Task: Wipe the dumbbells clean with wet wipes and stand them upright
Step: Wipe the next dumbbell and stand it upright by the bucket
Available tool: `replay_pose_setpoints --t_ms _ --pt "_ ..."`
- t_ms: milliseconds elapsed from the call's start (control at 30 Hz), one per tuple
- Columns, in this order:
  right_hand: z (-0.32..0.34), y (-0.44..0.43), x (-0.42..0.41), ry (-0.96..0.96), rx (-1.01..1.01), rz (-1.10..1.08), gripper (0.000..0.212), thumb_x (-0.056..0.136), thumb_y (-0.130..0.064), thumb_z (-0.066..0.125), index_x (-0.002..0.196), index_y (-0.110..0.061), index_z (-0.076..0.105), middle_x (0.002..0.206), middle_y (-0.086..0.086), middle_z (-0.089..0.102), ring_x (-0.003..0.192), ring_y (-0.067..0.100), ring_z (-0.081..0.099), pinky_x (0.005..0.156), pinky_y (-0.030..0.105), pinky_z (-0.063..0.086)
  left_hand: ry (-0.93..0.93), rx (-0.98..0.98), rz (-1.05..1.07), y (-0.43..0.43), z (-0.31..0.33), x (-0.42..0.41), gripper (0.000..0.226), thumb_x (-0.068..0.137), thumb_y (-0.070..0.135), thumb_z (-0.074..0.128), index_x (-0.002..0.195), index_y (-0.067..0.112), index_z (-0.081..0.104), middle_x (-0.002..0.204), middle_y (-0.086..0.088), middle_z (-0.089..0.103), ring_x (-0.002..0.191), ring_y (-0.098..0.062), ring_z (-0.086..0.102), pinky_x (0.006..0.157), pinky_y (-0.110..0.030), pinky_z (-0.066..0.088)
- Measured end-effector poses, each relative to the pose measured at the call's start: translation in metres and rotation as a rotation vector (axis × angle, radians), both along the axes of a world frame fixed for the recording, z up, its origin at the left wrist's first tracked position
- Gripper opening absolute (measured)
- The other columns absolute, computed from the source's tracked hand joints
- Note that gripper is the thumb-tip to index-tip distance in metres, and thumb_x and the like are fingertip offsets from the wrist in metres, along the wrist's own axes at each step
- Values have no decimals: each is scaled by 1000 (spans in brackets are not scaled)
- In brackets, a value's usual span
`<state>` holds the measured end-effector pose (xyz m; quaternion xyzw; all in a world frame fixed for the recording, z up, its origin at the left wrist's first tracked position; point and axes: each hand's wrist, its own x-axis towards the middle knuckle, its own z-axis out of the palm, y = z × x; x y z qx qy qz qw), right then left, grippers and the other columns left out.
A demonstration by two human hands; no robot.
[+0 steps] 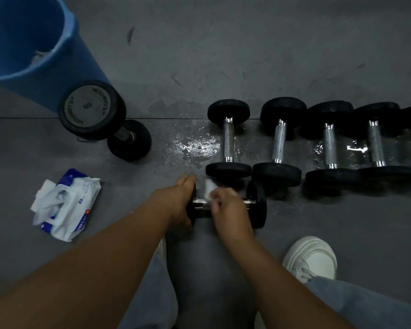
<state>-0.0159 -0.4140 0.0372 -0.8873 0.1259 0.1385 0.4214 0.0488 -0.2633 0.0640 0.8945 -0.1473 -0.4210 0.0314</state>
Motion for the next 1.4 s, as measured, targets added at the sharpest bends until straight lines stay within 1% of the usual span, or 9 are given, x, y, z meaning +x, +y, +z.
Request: replay_pose_setpoints --t_ms 200,333,467,567,867,967,1067,1233,1400 --pt "-6 28 -8 155 -30 177 34 94 -20 45 126 -17 55 117 13 57 103 30 58 78 23 37 -11 -7 -5 0 -3 -1 130 63 37 86 156 22 -2 165 4 -1 134 -25 48 99 -33 43" --pt "-13 1 -9 61 -185 -213 25 92 -11 48 112 -12 63 101 11 60 91 27 57 76 28 36 -3 13 20 2 -3 -5 137 58 38 90 156 25 -4 164 10 -1 133 -25 48 98 -34 44" --pt "-7 16 -16 81 -51 35 33 92 -11 48 123 -10 62 122 13 62 112 27 57 95 23 39 -47 60 8 -4 5 -12 132 61 38 89 156 25 -1 164 7 2 128 -28 52 93 -36 46" --pt "-3 0 -13 95 -30 -170 26 89 -10 52 109 -10 69 110 14 68 104 29 61 89 30 44 -131 123 57 -9 7 -33 119 66 31 86 154 28 5 158 -2 18 115 -34 59 86 -40 49" --pt "18 -12 -43 279 71 -266 25 96 -22 48 107 -9 66 104 14 69 104 30 63 88 28 45 -105 -257 1037 -59 16 -131 103 80 0 55 156 34 -6 146 -17 41 124 -36 52 104 -42 43" --pt "23 2 -67 412 131 -61 31 96 -35 42 112 -20 64 114 14 66 107 29 62 98 38 46 -85 -330 1436 -60 20 -145 70 86 -5 53 147 26 36 142 -8 48 133 -33 46 111 -39 35" --pt "24 -2 -77 372 100 -159 52 91 -10 48 142 -20 42 126 16 60 110 31 59 95 30 45 53 -573 1752 -49 12 -156 55 84 -7 41 112 33 65 113 -14 69 100 -33 66 92 -47 56" --pt "25 0 -87 466 73 -5 69 89 -6 50 150 -27 24 132 15 54 115 31 56 90 27 44 76 -603 1783 -40 22 -147 34 87 7 46 110 17 69 67 -6 62 58 -20 52 53 -27 43" --pt "21 -22 -68 474 -74 -95 74 91 -8 52 153 -24 15 135 15 52 118 30 55 95 28 41 -87 -615 1634 -54 13 -142 12 93 28 62 103 28 68 91 3 68 92 -20 64 85 -34 51"
